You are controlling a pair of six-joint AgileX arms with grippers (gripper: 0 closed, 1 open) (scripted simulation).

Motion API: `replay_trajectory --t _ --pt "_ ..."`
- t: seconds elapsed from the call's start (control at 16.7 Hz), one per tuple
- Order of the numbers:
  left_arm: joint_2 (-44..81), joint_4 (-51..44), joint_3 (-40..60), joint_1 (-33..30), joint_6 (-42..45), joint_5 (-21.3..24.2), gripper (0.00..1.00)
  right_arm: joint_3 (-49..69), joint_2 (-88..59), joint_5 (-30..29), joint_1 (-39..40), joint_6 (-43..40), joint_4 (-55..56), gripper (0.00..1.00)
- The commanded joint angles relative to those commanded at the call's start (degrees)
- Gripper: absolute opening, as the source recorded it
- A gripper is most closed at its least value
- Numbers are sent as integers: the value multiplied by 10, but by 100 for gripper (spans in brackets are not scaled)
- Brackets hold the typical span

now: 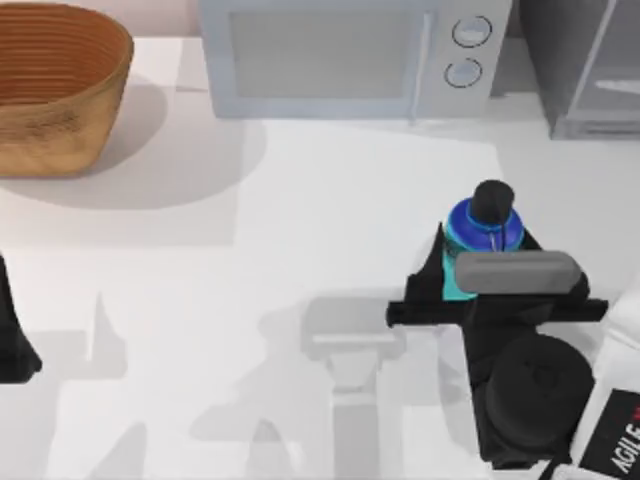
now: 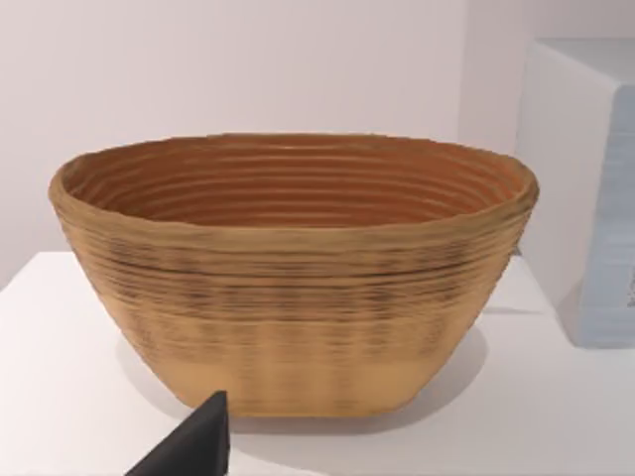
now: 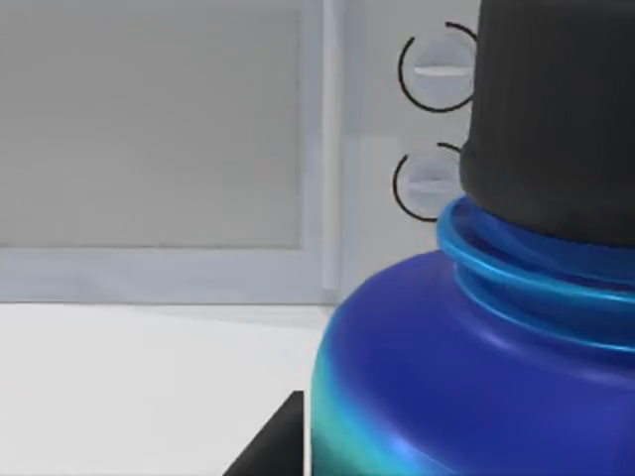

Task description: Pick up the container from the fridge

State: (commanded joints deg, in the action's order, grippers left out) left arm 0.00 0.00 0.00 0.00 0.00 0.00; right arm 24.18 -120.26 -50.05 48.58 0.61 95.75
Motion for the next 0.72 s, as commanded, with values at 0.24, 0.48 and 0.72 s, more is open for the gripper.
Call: replay_trajectory --t 0.24,0.48,0.72 --pt "0 0 0 0 0 0 100 0 0 0 0 0 0 83" --pt "0 0 0 0 0 0 100 0 0 0 0 0 0 100" --pt "0 0 0 0 0 0 100 0 0 0 0 0 0 100"
